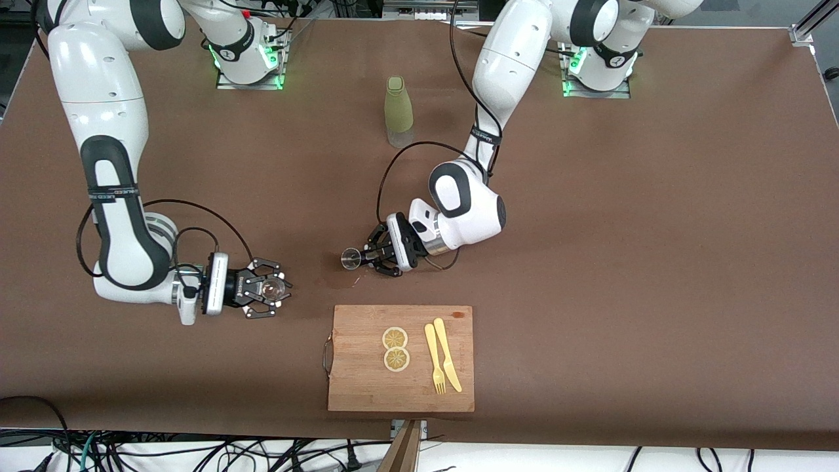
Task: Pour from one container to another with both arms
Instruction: 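Carry the glass beaker with the right gripper beneath the held jigger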
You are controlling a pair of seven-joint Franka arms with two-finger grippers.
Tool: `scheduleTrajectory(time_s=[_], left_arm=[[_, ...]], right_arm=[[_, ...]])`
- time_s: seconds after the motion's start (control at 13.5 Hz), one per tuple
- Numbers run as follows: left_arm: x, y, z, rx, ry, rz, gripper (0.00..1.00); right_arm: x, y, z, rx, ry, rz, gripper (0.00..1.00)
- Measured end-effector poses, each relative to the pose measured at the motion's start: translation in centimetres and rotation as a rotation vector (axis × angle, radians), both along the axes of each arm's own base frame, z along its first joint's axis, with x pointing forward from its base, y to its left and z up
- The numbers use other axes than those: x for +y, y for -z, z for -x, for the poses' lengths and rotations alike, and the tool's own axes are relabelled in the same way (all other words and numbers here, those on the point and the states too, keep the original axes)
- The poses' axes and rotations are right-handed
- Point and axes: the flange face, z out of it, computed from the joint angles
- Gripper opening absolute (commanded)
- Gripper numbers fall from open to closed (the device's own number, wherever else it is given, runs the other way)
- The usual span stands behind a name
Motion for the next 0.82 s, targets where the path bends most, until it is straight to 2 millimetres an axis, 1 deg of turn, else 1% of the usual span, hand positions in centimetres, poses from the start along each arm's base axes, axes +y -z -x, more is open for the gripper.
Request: scheduleTrajectory(time_s=[0.22, 0.37, 0.82], left_arm=[[0.0, -0.1, -0.1, 0.001, -0.002, 0.001, 0.00], [0.0, 0.0, -0.1, 0.004, -0.004, 0.001, 0.00], [-0.1, 0.0, -0.1, 0.005, -0.003, 0.001, 0.00]], right_arm=[[3.3, -2.0, -1.0, 0.022, -0.018, 0.092, 0.23], [4.9, -3.5, -1.6, 0.030, -0.031, 0.142, 0.23], [8.8, -5.5, -1.5, 0.075, -0.080, 0.258, 0.24]])
